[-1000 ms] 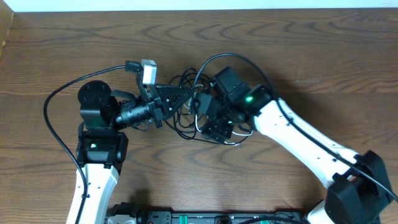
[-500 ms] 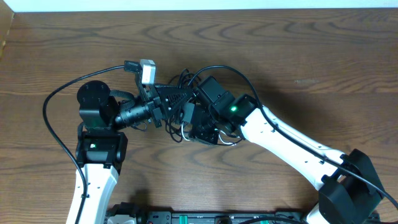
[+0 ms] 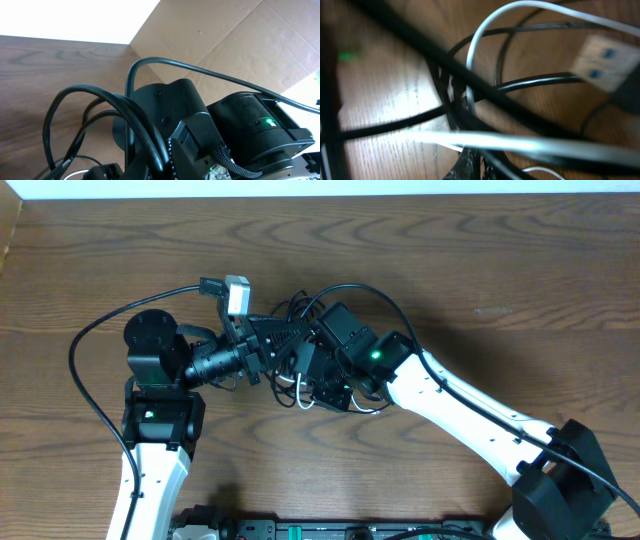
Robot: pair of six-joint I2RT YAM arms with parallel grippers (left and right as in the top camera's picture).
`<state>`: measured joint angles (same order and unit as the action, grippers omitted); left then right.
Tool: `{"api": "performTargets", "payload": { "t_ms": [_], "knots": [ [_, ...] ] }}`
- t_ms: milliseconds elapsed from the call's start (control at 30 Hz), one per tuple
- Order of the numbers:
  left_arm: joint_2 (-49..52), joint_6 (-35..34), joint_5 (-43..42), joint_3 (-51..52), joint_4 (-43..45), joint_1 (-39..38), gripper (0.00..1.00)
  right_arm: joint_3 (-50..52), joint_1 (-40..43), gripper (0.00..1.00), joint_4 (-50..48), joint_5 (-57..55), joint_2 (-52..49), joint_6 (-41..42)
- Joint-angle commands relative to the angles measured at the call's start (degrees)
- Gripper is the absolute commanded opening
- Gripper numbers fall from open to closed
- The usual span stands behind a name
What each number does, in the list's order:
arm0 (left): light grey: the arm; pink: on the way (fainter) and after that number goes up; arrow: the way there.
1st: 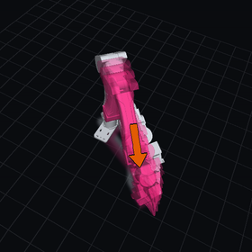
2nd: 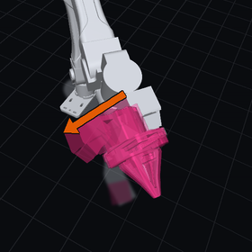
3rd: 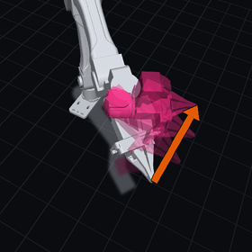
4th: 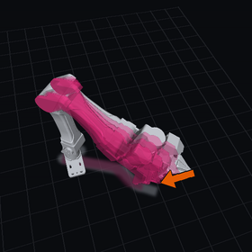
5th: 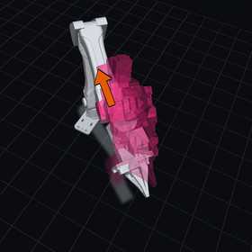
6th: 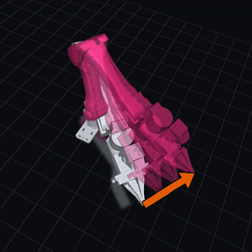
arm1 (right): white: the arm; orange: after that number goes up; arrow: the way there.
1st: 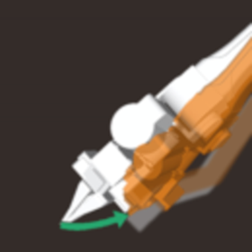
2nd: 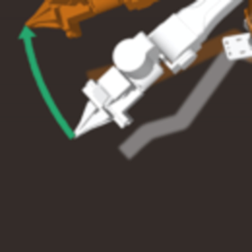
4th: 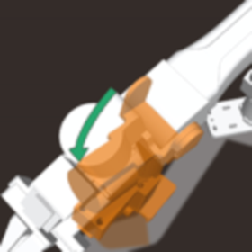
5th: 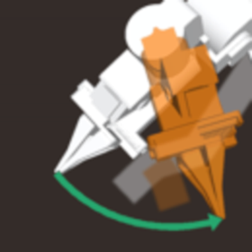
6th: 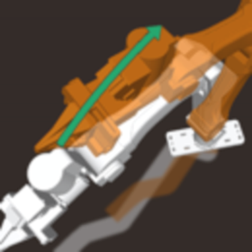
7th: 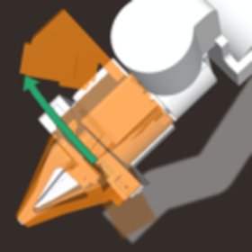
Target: Untangle cables
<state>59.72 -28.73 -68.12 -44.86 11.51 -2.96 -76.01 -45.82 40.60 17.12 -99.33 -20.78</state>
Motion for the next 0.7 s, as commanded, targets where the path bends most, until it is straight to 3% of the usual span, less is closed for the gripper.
{"api": "performTargets", "payload": {
  "t_ms": [0, 200, 467, 667],
  "knots": [
    [-0.59, -0.04, -0.44, -0.72, -0.37, 0.04, 0.08, -0.04, -0.76, 0.01, -0.55, -5.51, -0.39, 6.43],
    [-0.59, -0.02, -0.42, -0.72, -0.74, 0.04, 0.08, -0.04, -0.74, 0.01, -0.42, -14.32, -0.39, 14.80],
    [-0.59, 1.25, -0.13, -0.72, -0.72, 0.07, 0.08, -0.04, 0.44, 0.01, 8.70, -43.25, -0.37, 36.85],
    [-0.59, 1.97, -0.13, -0.72, -0.72, 0.07, 0.08, -0.04, 3.26, 0.01, 13.66, -48.04, -0.33, 42.77]
  ]
}}
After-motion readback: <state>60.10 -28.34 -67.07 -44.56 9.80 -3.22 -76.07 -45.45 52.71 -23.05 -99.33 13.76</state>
